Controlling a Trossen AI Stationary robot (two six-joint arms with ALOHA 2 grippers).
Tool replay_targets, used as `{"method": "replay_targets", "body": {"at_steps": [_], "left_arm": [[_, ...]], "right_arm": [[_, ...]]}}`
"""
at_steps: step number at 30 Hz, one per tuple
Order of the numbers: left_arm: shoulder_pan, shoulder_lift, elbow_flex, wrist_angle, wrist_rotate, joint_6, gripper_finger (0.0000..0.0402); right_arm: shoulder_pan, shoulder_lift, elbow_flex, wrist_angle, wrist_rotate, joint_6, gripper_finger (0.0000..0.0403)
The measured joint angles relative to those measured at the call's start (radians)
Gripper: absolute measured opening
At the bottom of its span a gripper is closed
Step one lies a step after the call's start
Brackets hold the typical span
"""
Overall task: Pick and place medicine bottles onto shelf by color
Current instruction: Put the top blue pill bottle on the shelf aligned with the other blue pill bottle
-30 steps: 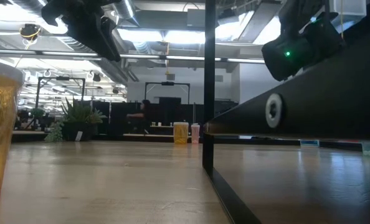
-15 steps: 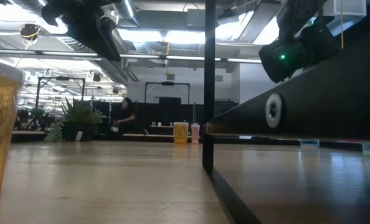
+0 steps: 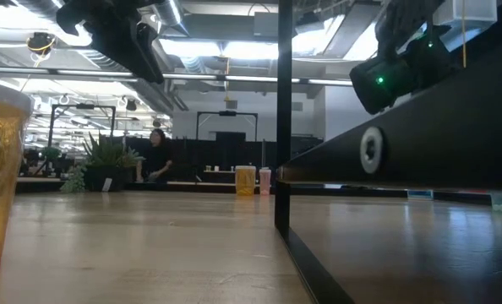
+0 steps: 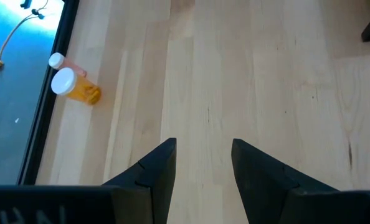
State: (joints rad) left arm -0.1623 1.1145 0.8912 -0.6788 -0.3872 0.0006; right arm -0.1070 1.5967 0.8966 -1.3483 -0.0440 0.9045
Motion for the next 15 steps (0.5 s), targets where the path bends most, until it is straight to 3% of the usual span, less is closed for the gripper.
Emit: {"method": "replay_targets", "body": {"at_steps": [6, 15], "left_arm": [[0.000, 0.000, 0.000, 0.000, 0.000, 0.000, 0.0148], [0.000, 0.000, 0.000, 0.000, 0.000, 0.000, 0.0148]], "right_arm": [[-0.011, 0.000, -0.079, 0.099, -0.052, -0.042, 0.0208], [-0.010, 0.000, -0.090, 0.100, -0.056, -0.050, 0.0208]]}}
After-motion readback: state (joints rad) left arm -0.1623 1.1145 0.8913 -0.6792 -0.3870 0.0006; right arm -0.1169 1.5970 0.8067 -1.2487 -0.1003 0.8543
